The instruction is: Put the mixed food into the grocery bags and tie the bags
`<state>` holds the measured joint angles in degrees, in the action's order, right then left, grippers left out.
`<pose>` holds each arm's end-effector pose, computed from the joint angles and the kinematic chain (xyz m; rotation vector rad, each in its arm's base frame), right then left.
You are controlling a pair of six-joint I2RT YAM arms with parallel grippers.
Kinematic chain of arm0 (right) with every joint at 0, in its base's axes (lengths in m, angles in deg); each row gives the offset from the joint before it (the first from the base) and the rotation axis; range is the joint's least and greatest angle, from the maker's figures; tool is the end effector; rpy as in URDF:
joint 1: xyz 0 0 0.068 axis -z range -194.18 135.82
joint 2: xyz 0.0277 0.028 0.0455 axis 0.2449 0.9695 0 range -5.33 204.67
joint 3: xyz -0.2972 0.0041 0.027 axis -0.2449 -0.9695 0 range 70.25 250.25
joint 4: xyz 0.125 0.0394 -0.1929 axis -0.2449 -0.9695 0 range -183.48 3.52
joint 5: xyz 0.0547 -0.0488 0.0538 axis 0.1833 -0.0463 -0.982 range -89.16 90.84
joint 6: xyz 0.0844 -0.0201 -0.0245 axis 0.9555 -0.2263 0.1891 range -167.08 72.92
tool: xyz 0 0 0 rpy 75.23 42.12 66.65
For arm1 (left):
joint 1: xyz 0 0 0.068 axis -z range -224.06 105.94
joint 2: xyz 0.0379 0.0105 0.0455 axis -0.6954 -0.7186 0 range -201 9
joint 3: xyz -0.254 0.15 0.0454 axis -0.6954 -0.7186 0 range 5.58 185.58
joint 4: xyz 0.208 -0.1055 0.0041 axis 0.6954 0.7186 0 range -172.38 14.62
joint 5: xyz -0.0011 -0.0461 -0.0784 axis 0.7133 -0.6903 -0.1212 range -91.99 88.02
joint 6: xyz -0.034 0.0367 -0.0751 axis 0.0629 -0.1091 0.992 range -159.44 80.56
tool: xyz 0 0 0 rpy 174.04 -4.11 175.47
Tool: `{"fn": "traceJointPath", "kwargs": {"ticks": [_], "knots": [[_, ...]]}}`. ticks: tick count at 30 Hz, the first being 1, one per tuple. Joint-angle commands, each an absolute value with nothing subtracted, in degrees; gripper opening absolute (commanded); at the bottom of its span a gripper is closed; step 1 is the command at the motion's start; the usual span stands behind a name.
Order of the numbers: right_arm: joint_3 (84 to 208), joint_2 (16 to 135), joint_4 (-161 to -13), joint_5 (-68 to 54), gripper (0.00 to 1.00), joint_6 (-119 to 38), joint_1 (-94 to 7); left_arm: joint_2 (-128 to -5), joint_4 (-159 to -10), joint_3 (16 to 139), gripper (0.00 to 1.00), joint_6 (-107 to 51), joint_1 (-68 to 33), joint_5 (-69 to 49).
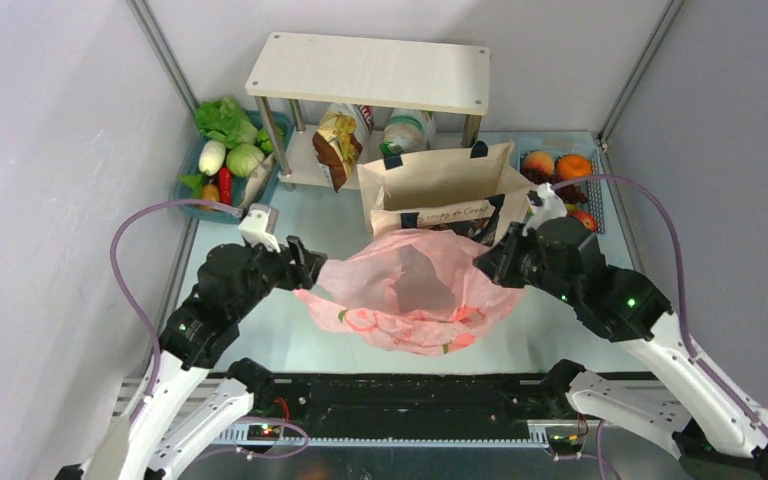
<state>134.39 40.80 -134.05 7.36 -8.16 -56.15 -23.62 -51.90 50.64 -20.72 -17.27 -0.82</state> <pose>0.1089 0.0857 0.3704 0.0142 2.1692 0.7253 0.1070 -0.0523 0.3271 0.1209 1.9156 -0.5209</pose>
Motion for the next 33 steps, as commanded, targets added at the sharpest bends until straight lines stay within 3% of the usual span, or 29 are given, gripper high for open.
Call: {"fn": "traceJointPath", "kwargs": {"ticks": [1,5,7,8,10,12,17,21,27,33], "knots": [[139.0,44.4,-129.9,6.0,0.0,-8.1,-59.8,-21.6,-54.6,55.7,0.76,-23.6,-12.2,-2.5],[139.5,45.5,-127.6,4.7,0.0,-6.7,-60.0,-22.1,-54.9,59.1,0.71,-25.9,-7.7,-2.8],[139.6,45.4,-126.7,3.9,0.0,-6.3,-60.1,-23.7,-55.4,59.9,0.48,-27.0,-5.0,-4.2],[139.6,45.4,-126.4,3.5,0.0,-6.0,-60.1,-25.2,-56.1,60.1,0.28,-27.2,-2.7,-4.6],[139.9,45.2,-126.0,2.8,0.0,-5.2,-60.1,-27.9,-57.4,59.5,0.07,-27.1,1.8,-3.2],[140.0,45.1,-125.4,2.0,0.0,-4.4,-60.0,-30.6,-59.6,58.4,0.01,-26.5,6.9,2.2],[140.8,44.5,-124.1,0.1,0.0,-2.4,-59.8,-33.7,-71.9,52.4,0.0,-26.4,17.5,13.2],[142.1,44.1,-123.4,-2.5,0.0,-0.8,-59.7,-36.5,-86.6,45.1,0.0,-36.2,23.6,16.1],[145.0,43.8,-121.8,-8.9,0.0,0.1,-59.9,-45.2,-96.9,43.6,0.0,-44.6,24.5,14.0],[147.4,44.4,-120.0,-15.8,0.0,-0.2,-60.0,-56.8,-100.1,46.2,0.0,-43.0,24.4,7.6]]}}
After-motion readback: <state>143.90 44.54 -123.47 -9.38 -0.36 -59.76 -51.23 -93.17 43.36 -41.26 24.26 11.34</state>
